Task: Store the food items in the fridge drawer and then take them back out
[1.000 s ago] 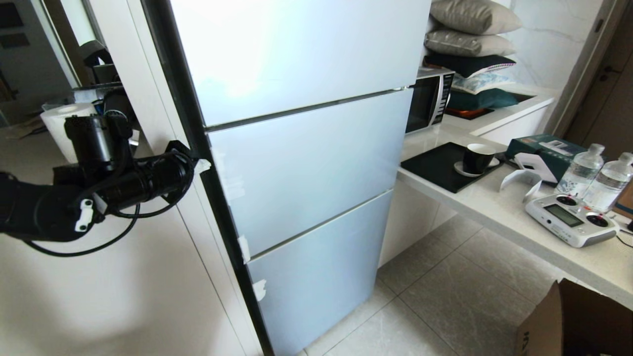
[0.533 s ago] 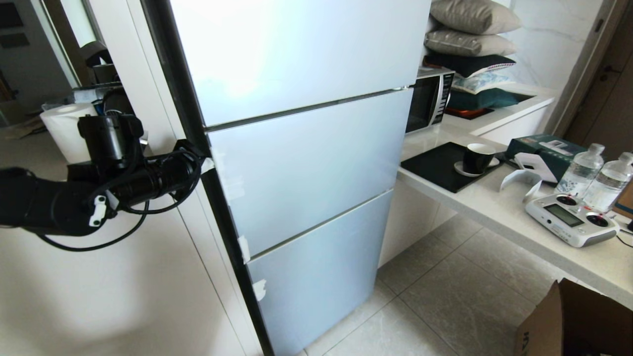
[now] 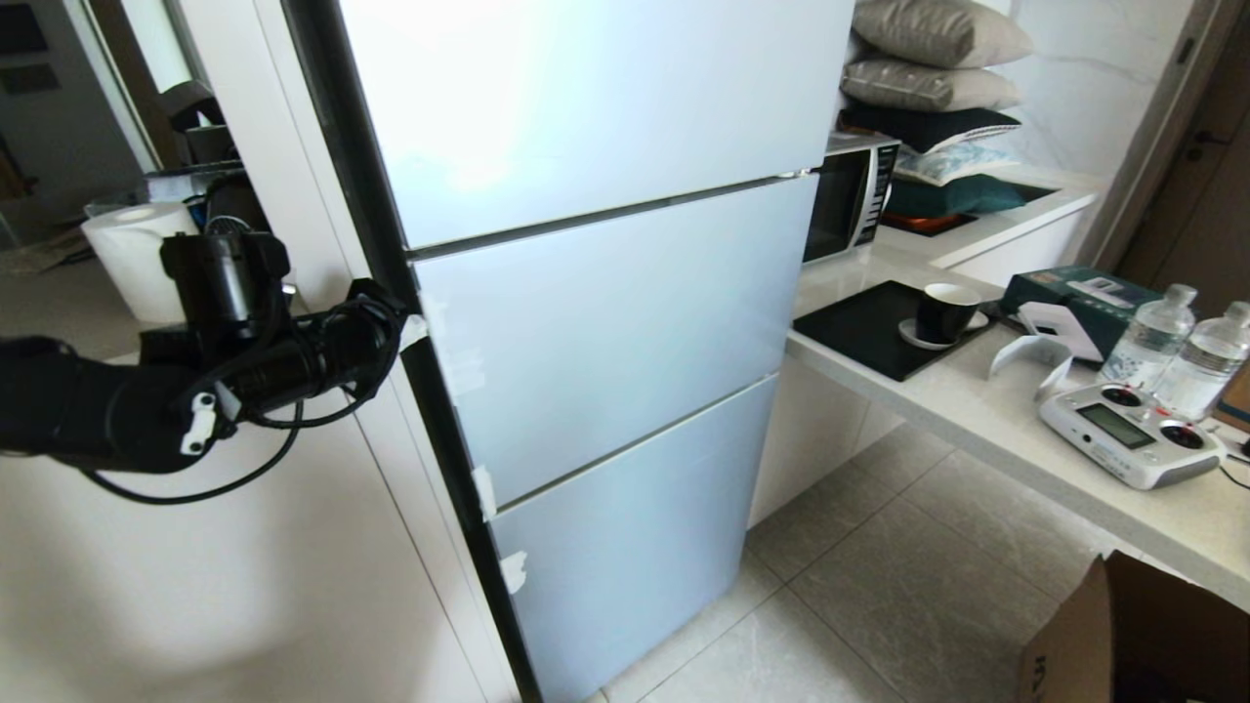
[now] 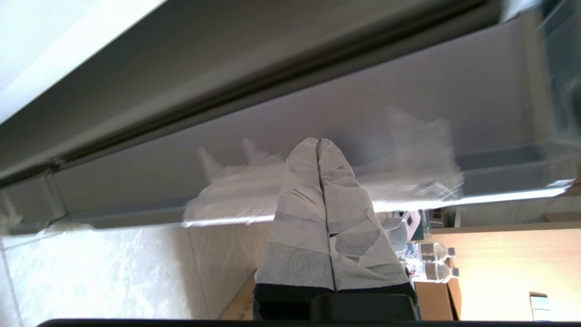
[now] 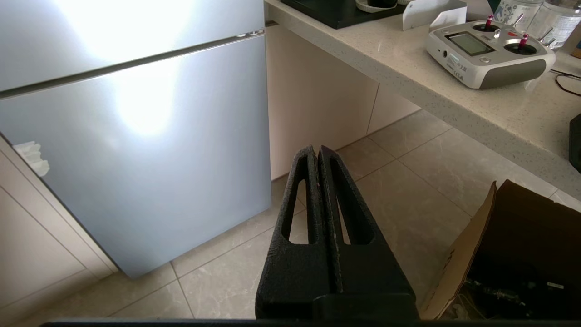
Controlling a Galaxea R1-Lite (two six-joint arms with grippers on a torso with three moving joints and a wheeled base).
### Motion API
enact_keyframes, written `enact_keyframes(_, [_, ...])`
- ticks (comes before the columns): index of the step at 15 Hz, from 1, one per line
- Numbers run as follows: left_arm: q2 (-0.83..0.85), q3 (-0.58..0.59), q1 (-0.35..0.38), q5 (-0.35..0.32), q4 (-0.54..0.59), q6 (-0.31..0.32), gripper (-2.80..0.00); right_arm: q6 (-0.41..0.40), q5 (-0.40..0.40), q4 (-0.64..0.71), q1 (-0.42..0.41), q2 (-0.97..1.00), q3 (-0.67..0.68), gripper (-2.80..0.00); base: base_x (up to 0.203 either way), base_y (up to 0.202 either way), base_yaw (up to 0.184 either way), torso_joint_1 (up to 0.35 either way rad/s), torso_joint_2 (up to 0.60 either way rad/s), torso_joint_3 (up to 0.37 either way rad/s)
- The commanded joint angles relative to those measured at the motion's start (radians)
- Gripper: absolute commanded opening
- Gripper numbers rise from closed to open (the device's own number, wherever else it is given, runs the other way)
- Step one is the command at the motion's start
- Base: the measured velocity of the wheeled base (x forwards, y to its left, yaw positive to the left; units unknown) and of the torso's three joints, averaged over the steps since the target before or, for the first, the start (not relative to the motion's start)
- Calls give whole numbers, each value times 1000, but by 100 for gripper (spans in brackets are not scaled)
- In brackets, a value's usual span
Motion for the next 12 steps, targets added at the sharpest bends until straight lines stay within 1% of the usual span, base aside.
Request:
enact_keyframes(1, [-8,18,-10,-6,4,-5,-280,0,0,0,0,1,0,-280,0,0,0,0,0,0])
enact_keyframes(4, [-13,59,-25,-6,3,-4,-280,0,0,0,0,1,0,-280,0,0,0,0,0,0])
enact_keyframes(9, [-86,157,-62,-4,3,-3,-280,0,0,0,0,1,0,-280,0,0,0,0,0,0])
enact_keyframes(12, [-141,216,-113,-2,2,-3,-280,0,0,0,0,1,0,-280,0,0,0,0,0,0])
